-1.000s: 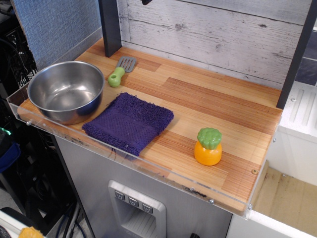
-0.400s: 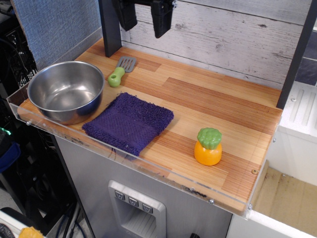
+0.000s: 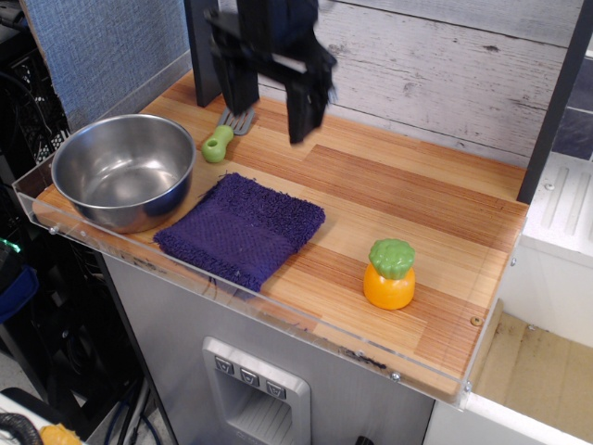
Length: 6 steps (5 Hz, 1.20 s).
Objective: Move the purple cloth to the top center of the table.
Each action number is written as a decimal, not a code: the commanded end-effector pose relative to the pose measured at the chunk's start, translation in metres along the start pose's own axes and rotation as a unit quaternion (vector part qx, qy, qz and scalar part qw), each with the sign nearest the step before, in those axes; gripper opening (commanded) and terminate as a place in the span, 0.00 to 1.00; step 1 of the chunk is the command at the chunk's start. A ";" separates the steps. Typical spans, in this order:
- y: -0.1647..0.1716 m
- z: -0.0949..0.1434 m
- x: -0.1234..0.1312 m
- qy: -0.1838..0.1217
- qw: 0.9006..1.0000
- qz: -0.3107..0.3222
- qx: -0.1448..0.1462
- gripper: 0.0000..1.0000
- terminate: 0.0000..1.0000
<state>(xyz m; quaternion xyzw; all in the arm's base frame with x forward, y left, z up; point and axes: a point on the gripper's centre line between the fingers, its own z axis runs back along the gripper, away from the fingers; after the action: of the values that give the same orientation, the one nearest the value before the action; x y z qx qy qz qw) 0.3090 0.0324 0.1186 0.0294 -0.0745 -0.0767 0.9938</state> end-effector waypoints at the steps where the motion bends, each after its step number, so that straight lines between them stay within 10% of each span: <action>1: -0.003 -0.042 -0.011 0.032 0.999 0.011 0.015 1.00 0.00; 6: 0.007 -0.091 -0.050 0.121 0.992 -0.009 0.028 1.00 0.00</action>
<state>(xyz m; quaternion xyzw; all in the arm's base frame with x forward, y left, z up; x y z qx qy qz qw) 0.2761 0.0455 0.0158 0.0644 0.0539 -0.0867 0.9927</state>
